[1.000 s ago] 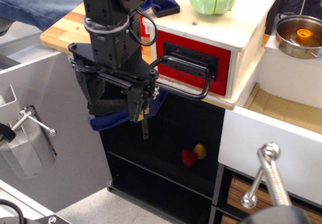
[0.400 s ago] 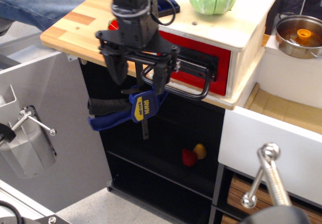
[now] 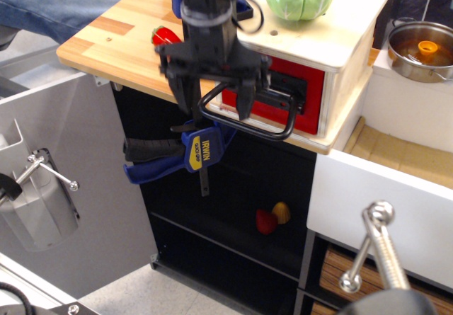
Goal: Open drawer of box
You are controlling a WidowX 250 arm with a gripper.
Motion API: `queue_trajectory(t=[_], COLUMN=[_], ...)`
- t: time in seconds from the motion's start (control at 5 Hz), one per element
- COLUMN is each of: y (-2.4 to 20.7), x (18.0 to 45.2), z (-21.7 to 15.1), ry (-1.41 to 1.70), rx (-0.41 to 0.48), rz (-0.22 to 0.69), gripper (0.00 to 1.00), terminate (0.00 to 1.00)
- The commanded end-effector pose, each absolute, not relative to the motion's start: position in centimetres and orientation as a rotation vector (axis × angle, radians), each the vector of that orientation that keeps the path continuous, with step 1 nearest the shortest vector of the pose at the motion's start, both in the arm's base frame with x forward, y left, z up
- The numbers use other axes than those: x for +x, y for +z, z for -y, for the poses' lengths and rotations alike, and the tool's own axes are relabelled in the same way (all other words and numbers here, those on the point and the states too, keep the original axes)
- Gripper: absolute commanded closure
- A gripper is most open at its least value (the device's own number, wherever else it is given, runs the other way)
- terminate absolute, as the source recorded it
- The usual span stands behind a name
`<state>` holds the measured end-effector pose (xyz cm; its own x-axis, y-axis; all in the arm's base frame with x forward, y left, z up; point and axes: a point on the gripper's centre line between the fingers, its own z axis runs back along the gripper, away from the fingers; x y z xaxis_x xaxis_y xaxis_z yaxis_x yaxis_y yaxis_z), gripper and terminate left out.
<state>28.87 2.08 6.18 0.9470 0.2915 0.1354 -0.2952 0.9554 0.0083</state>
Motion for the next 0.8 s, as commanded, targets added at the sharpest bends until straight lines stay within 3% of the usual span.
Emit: queue_trajectory(t=[0.0,0.4,0.6], y=[7.7,5.4,4.3], x=[30.7,31.8,32.0], z=[-1.2,-0.4,-0.1], ry=[0.263,0.193,0.156], rx=[0.047,0.128,0.116], rz=[0.166,0.177,0.22], gripper=[0.0,0.0,0.0], terminate=[0.0,0.0,0.0])
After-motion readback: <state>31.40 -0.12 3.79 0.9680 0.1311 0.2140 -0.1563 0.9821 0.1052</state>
